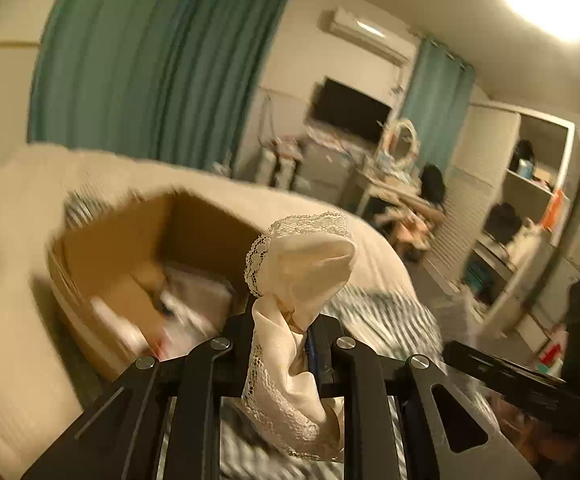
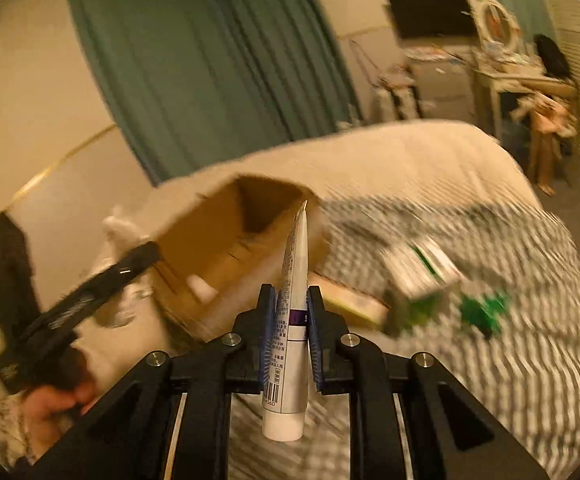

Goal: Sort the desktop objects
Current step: 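Carry the tube and lace cloth over the box and open both tools, then grasp the green snack bag with the right tool while the left grasps the white tape roll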

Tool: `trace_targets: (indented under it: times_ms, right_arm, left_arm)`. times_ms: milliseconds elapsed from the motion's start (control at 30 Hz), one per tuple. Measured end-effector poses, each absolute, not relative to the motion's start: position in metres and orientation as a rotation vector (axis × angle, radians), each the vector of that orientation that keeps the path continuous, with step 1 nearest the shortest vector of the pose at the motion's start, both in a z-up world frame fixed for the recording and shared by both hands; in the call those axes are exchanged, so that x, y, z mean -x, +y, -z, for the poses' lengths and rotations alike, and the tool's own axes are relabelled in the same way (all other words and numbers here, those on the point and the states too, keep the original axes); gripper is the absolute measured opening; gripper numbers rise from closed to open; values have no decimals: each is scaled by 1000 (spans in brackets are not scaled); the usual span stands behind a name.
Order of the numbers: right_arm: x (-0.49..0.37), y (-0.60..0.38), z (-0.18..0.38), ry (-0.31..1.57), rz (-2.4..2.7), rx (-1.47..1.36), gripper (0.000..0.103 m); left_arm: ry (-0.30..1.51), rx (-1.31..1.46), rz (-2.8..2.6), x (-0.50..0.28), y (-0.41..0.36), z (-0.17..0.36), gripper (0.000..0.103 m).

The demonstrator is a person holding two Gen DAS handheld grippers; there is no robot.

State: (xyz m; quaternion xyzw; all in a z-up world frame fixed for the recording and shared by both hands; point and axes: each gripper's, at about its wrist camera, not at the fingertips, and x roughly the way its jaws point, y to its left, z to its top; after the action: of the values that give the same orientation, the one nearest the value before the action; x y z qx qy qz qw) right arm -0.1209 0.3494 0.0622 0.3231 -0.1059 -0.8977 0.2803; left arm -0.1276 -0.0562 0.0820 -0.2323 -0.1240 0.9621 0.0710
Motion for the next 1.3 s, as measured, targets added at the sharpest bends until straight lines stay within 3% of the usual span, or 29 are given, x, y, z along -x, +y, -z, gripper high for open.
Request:
trace_targets:
  times_ms: [200, 433, 500, 567, 600, 700, 800, 900, 1033, 1300]
  right_arm:
    - [173, 269, -90, -322, 2289, -811, 15]
    - [231, 199, -54, -300, 2275, -883, 16]
    - [240, 194, -45, -318, 2284, -897, 23]
    - [237, 200, -48, -293, 2297, -883, 47]
    - [233, 203, -51, -254, 2335, -861, 53]
    - [216, 220, -66, -178, 2408, -800, 57]
    - [192, 254, -83, -153, 2453, -751, 58]
    - [162, 301, -94, -88, 2524, -725, 63]
    - [134, 353, -89, -14, 2594, -725, 64]
    - [117, 440, -5, -227, 2658, -862, 65]
  left_arm:
    - [-437, 713, -2990, 186, -112, -74, 19]
    - [-521, 884, -2969, 217, -140, -22, 19]
    - [-519, 903, -2962, 221, -139, -19, 27]
    - [-487, 908, -2978, 218, -134, -20, 63]
    - [-469, 896, -2992, 216, -131, -22, 71]
    - [-399, 851, -3046, 205, -124, -32, 87]
    - [-331, 848, -3057, 189, -109, -47, 90]
    - [-290, 829, -3035, 166, -91, -57, 100]
    - [-204, 823, -2901, 132, -51, -56, 101]
    - [-107, 993, -2770, 120, 5, -1, 101]
